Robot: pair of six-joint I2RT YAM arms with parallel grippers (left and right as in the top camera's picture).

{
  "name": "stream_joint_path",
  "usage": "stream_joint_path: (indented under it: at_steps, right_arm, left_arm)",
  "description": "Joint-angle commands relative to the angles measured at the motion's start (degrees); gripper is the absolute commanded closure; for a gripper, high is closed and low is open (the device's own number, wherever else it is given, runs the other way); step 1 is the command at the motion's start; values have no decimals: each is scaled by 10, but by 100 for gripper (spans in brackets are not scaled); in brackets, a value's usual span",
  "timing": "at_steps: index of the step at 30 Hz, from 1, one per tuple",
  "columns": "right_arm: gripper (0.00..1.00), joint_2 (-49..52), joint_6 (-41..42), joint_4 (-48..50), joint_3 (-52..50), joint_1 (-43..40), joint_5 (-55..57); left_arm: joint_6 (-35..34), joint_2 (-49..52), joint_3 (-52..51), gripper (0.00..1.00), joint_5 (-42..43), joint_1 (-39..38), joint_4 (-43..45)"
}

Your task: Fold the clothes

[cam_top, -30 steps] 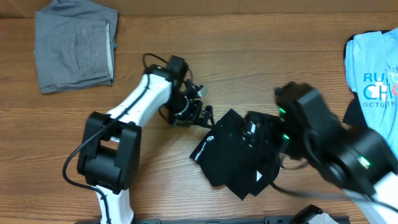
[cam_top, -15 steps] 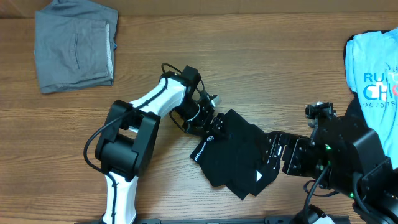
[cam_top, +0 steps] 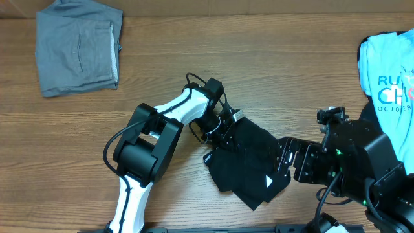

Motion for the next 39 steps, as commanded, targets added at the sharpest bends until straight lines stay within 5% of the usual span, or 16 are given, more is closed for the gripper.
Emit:
stream_joint_path:
  at_steps: [1, 8, 17, 27, 39]
  right_arm:
    - [0, -2, -4, -2, 12, -2, 11]
    - [0, -2, -4, -16, 12, -2, 15]
    - [0, 6, -4, -28, 12, -2, 37]
    - [0, 51, -3, -57, 12, -2, 49]
    - [0, 124, -4, -59, 12, -2, 31]
  left_arm:
    - [4, 13, 7, 96, -76, 15, -3]
    - [-17, 13, 136, 96, -241, 122, -68]
    - [7, 13, 243, 96, -351, 235, -58]
    - [47, 13, 280, 96, -410, 312, 34]
    - [5, 13, 421, 96, -417, 372, -16]
